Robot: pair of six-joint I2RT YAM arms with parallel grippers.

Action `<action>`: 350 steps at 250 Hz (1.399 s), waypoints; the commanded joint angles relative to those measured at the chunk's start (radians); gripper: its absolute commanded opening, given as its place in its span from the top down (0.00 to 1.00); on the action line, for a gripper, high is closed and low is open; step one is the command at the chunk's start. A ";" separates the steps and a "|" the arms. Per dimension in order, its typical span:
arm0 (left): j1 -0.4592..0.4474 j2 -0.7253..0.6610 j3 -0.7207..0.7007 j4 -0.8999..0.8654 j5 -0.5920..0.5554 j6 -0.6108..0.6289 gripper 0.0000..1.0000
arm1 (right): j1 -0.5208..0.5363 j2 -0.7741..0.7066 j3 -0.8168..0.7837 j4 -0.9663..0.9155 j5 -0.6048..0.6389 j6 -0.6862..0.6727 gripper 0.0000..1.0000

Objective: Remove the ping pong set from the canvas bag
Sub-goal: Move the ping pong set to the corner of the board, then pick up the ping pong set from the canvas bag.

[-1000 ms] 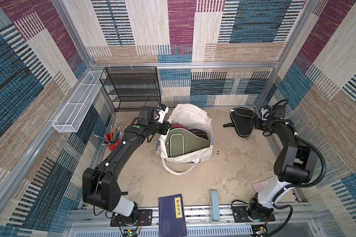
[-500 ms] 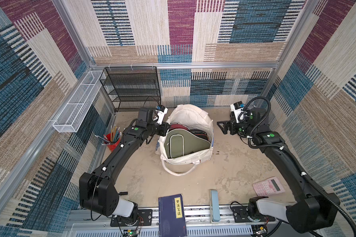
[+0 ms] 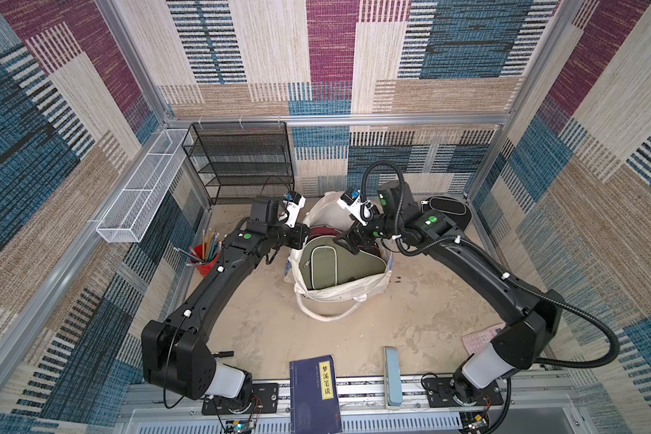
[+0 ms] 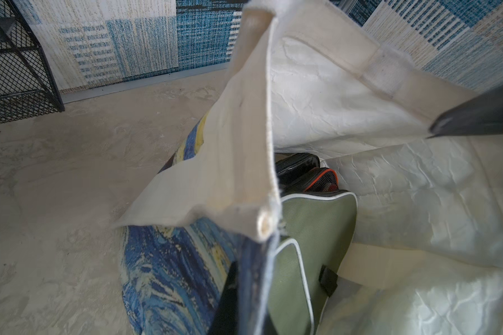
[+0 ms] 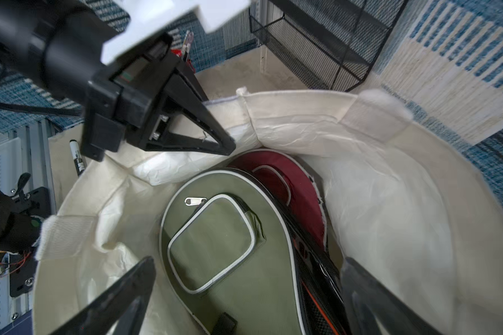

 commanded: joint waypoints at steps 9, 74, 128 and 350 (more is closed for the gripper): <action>-0.001 -0.033 0.022 0.021 0.020 0.042 1.00 | 0.004 0.106 0.056 -0.065 -0.020 -0.084 0.01; -0.001 -0.048 0.005 0.015 0.011 0.046 1.00 | -0.004 0.259 0.107 -0.099 -0.045 -0.139 0.07; -0.001 -0.042 -0.020 0.026 0.021 0.044 1.00 | -0.032 0.275 0.048 -0.081 -0.090 -0.144 0.18; -0.001 -0.025 0.001 -0.037 -0.021 0.041 1.00 | -0.043 0.107 -0.005 -0.018 0.118 -0.121 1.00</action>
